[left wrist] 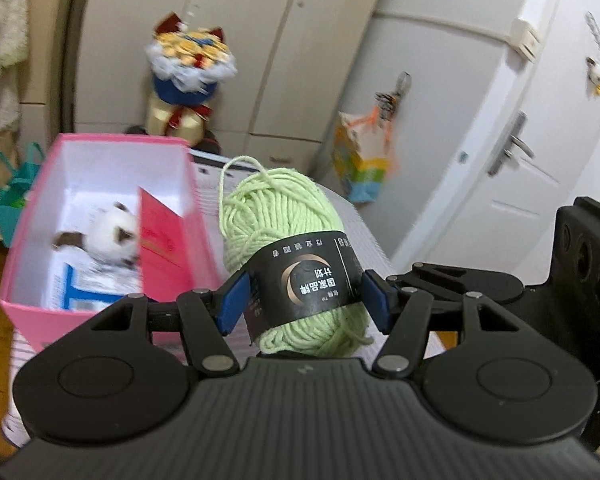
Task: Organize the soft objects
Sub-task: 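Carry the green yarn skein with the left tool into the box and release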
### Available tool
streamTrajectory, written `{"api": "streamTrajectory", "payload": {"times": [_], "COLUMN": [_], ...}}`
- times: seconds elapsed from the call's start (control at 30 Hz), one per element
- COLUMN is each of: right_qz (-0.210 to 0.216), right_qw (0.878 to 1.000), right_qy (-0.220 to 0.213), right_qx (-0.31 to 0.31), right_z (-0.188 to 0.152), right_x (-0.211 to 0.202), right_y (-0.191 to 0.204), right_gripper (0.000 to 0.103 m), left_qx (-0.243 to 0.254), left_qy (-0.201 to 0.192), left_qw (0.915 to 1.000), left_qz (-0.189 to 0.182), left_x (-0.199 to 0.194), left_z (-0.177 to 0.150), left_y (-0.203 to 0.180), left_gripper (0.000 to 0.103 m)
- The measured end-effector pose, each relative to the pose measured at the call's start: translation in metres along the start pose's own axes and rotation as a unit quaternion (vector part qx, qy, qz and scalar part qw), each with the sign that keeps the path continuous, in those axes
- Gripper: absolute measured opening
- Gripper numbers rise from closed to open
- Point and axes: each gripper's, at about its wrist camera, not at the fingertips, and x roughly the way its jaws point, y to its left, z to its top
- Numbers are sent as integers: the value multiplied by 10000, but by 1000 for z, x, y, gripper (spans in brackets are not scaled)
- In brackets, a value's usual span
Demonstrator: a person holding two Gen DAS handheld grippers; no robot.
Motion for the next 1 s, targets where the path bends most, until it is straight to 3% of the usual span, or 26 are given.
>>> {"api": "streamTrajectory", "payload": {"times": [0.4,0.77,1.0], "right_qz": [544,657,529], "right_qw": [9981,9926,9917], "right_qy": [-94,590,900], "right_qx": [288,838,747], "right_z": [55,85,95], "right_x": [100,197,226], "right_y": [-4,-22,-18], "right_gripper": [80,80,80], "left_qx": [-253,-675,-839], "left_qy": [-57,318,403], "left_qw": [9980,9935,9917], "left_qz": [573,862,891], "left_x": [25,86,103], "left_z": [54,86,88], "left_y": [90,170,196], "left_gripper": [61,61,61]}}
